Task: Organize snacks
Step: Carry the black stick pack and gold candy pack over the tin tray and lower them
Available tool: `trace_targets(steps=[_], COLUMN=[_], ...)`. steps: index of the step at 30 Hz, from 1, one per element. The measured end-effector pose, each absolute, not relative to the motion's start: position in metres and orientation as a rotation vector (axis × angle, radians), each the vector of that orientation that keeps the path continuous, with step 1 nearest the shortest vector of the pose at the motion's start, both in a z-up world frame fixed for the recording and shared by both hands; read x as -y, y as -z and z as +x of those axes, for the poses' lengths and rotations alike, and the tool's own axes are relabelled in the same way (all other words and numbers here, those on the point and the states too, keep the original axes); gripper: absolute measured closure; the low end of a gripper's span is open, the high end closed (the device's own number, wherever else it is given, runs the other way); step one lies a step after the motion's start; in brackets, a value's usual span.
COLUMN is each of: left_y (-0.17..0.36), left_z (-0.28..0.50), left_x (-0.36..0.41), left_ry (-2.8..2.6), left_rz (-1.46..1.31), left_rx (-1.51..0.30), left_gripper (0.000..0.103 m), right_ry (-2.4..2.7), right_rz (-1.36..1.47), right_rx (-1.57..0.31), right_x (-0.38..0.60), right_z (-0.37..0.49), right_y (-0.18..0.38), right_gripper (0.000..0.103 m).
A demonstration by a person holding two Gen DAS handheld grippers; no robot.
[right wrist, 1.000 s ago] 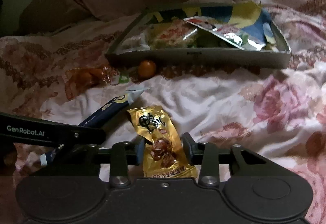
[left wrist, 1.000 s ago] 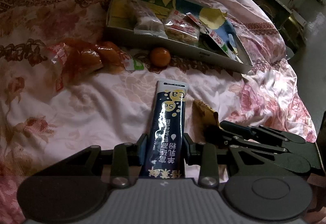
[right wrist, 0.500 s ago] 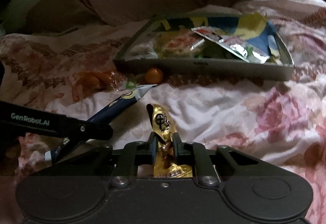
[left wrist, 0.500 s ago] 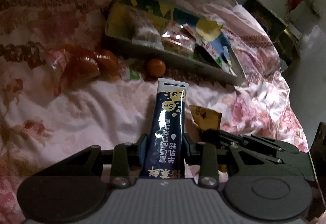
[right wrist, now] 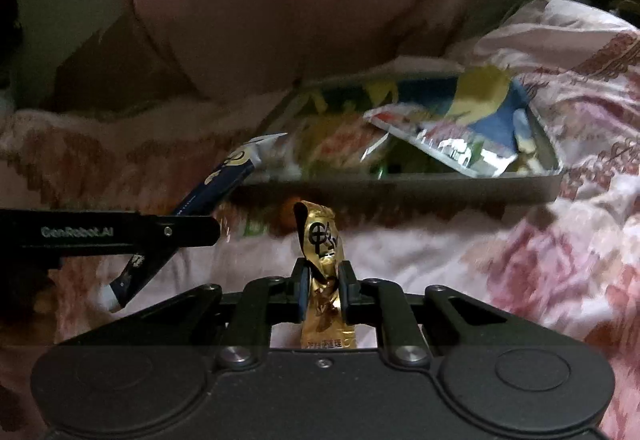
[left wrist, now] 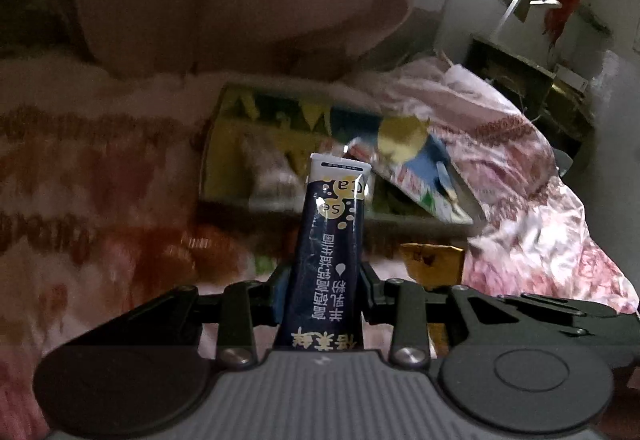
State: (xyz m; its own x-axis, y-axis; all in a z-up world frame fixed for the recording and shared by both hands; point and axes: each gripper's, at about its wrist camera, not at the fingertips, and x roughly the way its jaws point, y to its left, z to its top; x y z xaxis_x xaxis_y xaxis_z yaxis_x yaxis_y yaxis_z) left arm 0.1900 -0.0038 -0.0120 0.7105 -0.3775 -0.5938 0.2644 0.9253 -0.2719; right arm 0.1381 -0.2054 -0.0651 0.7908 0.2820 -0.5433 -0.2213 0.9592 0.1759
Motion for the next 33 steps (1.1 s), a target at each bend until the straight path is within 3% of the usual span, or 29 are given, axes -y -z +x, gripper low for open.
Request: trace_targets(steps=[21,33], left_y=[-0.013,0.021], left_z=[0.331,0.383], left_x=[0.096,0.157], left_ry=[0.349,0.35], left_rz=[-0.262,-0.233], left_rx=[-0.624,-0.717], left_gripper=[0.065,0.065], right_ry=[-0.181,-0.05], right_rz=[0.133,0.203], right_rx=[-0.371,-0.448], right_x=[0.279,0.327], right_z=[0.257,0.284], right_y=[0.025,0.05], right_gripper=[0.088,0.087])
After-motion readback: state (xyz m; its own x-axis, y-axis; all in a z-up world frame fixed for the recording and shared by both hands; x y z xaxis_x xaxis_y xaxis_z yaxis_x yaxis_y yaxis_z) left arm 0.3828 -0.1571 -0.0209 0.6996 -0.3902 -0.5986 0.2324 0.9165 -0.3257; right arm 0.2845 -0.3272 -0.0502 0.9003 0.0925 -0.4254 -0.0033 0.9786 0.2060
